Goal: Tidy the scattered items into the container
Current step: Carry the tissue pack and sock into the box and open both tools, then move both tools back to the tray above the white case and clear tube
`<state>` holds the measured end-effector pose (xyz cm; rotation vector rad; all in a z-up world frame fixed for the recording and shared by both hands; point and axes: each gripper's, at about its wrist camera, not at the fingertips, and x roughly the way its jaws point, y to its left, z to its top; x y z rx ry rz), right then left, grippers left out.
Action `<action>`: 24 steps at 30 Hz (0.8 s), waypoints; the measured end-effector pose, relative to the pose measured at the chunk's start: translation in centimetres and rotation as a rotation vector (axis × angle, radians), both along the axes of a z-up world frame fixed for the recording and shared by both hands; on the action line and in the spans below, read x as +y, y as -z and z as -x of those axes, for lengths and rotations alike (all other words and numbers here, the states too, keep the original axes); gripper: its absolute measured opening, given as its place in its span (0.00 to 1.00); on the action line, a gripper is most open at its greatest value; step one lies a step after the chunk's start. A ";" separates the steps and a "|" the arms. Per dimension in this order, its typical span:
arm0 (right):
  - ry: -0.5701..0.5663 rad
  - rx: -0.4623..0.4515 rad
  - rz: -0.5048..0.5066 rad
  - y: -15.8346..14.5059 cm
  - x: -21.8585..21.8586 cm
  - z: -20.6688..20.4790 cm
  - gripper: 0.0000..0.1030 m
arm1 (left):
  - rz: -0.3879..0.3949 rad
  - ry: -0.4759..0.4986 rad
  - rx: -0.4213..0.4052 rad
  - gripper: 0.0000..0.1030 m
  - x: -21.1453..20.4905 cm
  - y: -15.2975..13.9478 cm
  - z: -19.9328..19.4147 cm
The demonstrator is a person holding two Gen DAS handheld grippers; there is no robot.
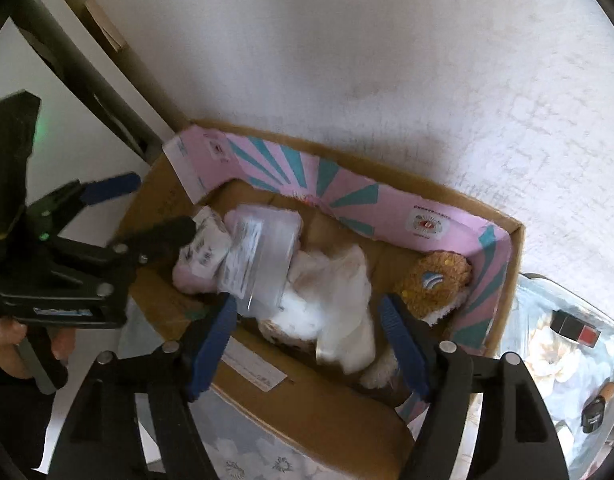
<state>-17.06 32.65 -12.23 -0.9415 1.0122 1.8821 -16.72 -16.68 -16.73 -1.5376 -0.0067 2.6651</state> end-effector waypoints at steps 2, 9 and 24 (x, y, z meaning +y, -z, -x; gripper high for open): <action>0.002 -0.011 -0.015 0.0 -0.4 0.0 0.69 | 0.017 -0.002 0.000 1.00 -0.2 -1.2 -0.7; -0.001 -0.042 -0.043 -0.3 -1.9 -0.5 0.69 | -0.008 -0.020 -0.001 1.00 0.7 -1.8 -2.2; 0.115 -0.051 -0.129 -3.2 -5.5 -4.9 0.69 | -0.024 0.019 0.037 1.00 6.4 -4.1 -4.4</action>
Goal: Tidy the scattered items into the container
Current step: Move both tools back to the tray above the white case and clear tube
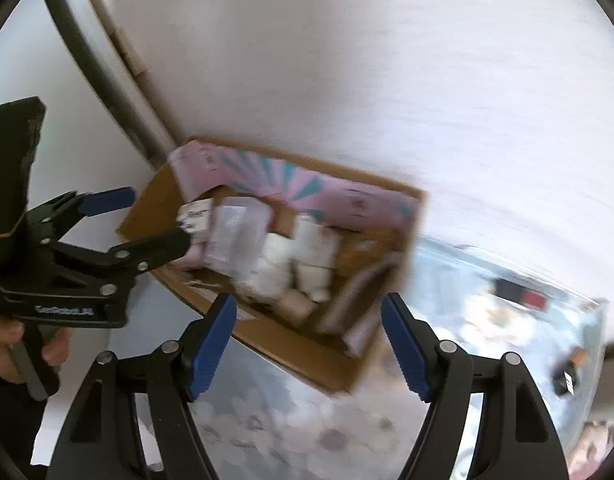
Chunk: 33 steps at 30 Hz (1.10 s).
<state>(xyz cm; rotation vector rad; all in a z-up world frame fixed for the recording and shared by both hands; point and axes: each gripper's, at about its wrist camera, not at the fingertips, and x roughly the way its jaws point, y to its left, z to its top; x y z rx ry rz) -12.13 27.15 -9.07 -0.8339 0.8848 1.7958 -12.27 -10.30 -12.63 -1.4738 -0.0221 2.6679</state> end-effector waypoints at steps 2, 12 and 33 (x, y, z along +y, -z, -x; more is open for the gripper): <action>0.052 0.001 -0.020 -1.0 -1.6 -2.1 0.69 | 0.016 0.019 0.003 1.00 1.8 -0.7 -0.4; 0.298 -0.001 -0.019 -1.5 -8.8 -12.4 0.69 | -0.034 0.124 0.096 1.00 11.1 -5.7 -3.3; 0.542 0.026 -0.036 11.0 -15.9 -20.5 0.69 | -0.032 0.008 -0.027 0.96 27.6 7.5 -0.2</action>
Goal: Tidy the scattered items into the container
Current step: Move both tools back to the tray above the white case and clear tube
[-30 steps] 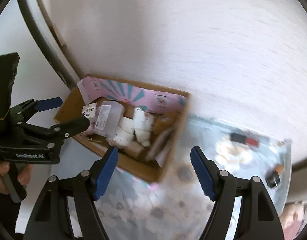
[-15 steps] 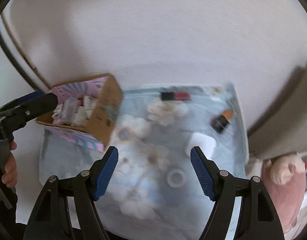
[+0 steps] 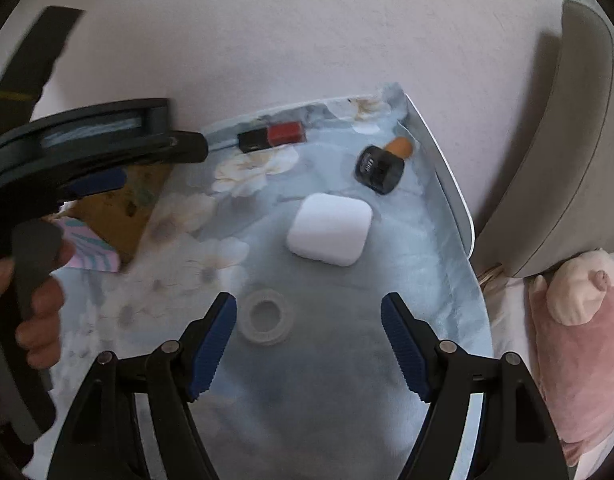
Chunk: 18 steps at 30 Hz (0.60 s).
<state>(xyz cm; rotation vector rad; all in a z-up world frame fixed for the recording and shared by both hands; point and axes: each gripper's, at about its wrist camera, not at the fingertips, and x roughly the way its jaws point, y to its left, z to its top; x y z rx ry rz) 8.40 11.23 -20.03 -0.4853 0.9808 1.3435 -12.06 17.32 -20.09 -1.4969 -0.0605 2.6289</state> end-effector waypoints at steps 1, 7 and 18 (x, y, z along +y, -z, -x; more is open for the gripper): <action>0.010 -0.005 -0.007 0.5 0.3 0.0 0.69 | 0.013 -0.027 -0.002 0.96 0.0 0.7 0.6; 0.051 -0.017 -0.023 2.2 2.9 -0.4 0.69 | 0.079 -0.178 -0.023 0.89 -0.8 4.5 4.8; 0.072 -0.028 -0.035 3.6 5.8 -0.7 0.69 | 0.121 -0.247 -0.020 0.79 -1.1 6.8 7.6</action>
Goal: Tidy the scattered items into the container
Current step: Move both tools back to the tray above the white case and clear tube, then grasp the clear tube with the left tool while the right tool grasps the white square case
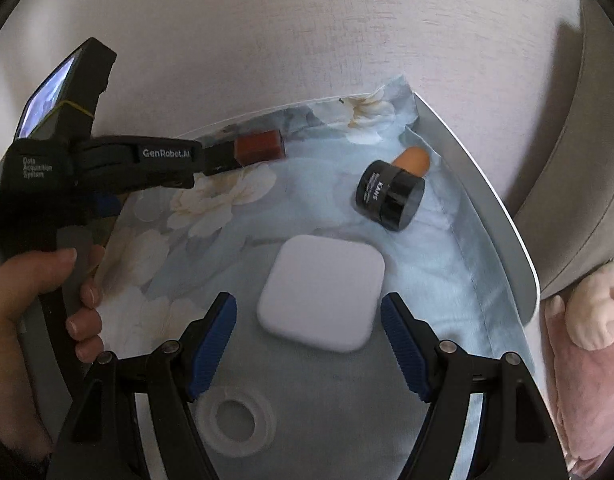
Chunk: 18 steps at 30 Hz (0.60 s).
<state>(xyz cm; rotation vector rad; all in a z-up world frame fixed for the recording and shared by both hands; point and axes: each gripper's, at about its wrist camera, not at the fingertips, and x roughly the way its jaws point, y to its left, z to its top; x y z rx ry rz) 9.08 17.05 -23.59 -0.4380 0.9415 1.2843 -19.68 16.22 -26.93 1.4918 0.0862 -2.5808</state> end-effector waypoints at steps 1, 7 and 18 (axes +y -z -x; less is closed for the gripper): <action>-0.002 -0.007 0.001 0.0 0.1 0.1 0.69 | -0.017 -0.008 -0.003 0.77 -0.3 0.3 0.1; -0.004 -0.043 -0.013 0.1 0.6 0.1 0.69 | -0.066 -0.035 -0.002 0.44 -2.0 1.1 0.3; 0.006 -0.088 -0.022 0.0 0.0 0.0 0.60 | -0.104 -0.004 0.014 0.27 -2.6 1.2 -0.3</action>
